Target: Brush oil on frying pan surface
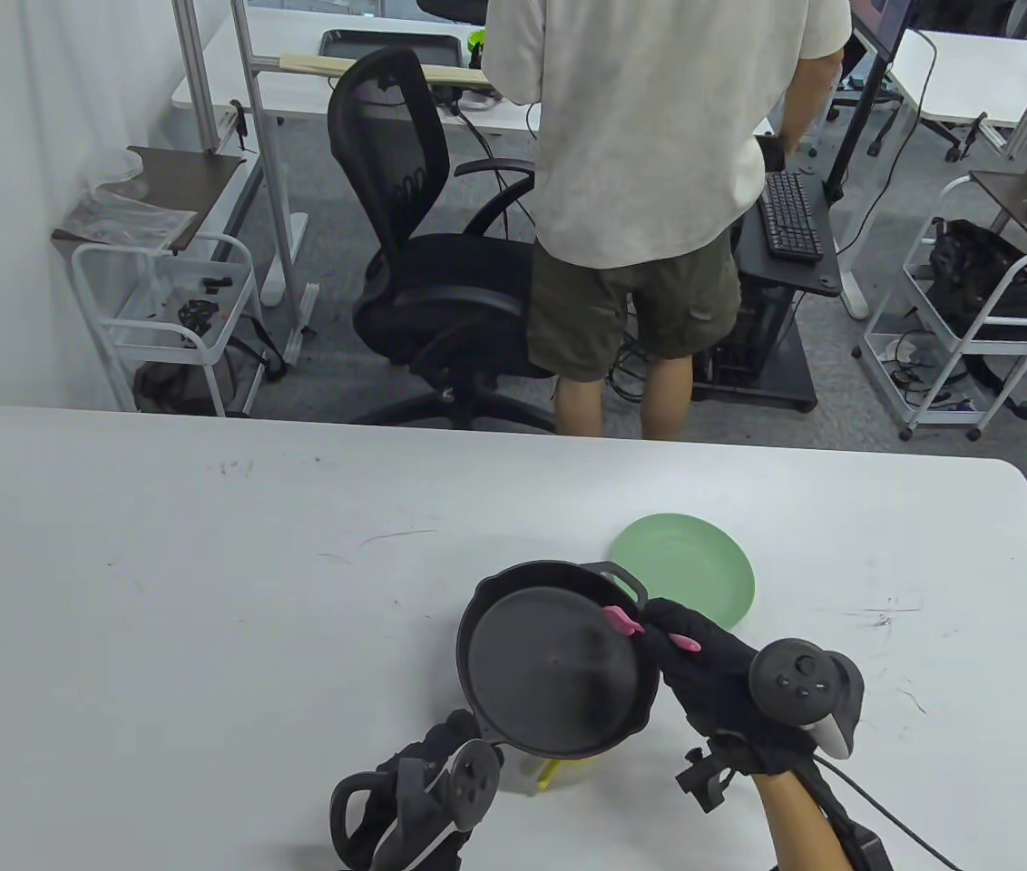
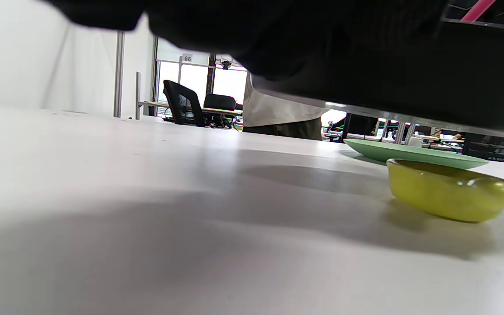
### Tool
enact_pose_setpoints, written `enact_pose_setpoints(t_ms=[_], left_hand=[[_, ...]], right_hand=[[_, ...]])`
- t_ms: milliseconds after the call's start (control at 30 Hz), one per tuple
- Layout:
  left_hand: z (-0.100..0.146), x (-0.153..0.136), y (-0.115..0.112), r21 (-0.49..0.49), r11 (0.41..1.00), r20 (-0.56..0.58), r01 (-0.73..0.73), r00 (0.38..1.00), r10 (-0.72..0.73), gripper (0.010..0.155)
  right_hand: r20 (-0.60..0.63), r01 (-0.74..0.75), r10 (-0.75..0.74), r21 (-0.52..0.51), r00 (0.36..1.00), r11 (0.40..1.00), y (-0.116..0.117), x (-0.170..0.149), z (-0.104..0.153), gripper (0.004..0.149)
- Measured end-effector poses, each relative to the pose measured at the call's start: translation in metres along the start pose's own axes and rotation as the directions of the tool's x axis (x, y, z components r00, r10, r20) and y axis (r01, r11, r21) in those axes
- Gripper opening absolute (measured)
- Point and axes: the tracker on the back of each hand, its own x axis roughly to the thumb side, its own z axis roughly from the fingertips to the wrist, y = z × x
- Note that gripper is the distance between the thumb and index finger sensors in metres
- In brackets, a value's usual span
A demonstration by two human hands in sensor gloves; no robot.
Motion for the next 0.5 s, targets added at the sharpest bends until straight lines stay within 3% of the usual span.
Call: enact_pose_setpoints(t_ms=[233,500], left_hand=[[0.001,0.004,-0.001,0.032,0.999,0.038,0.01,0.999,-0.012,0.063],[0.001,0.007,-0.002,0.025,0.999,0.052,0.023,0.998,-0.024,0.063]], right_hand=[[0.026,-0.157,0.156,0.042,0.987,0.987,0.021,0.003,0.0,0.046],[0.09,0.012,-0.027,0.161,0.996,0.987,0.048,0.027,0.002,0.046]])
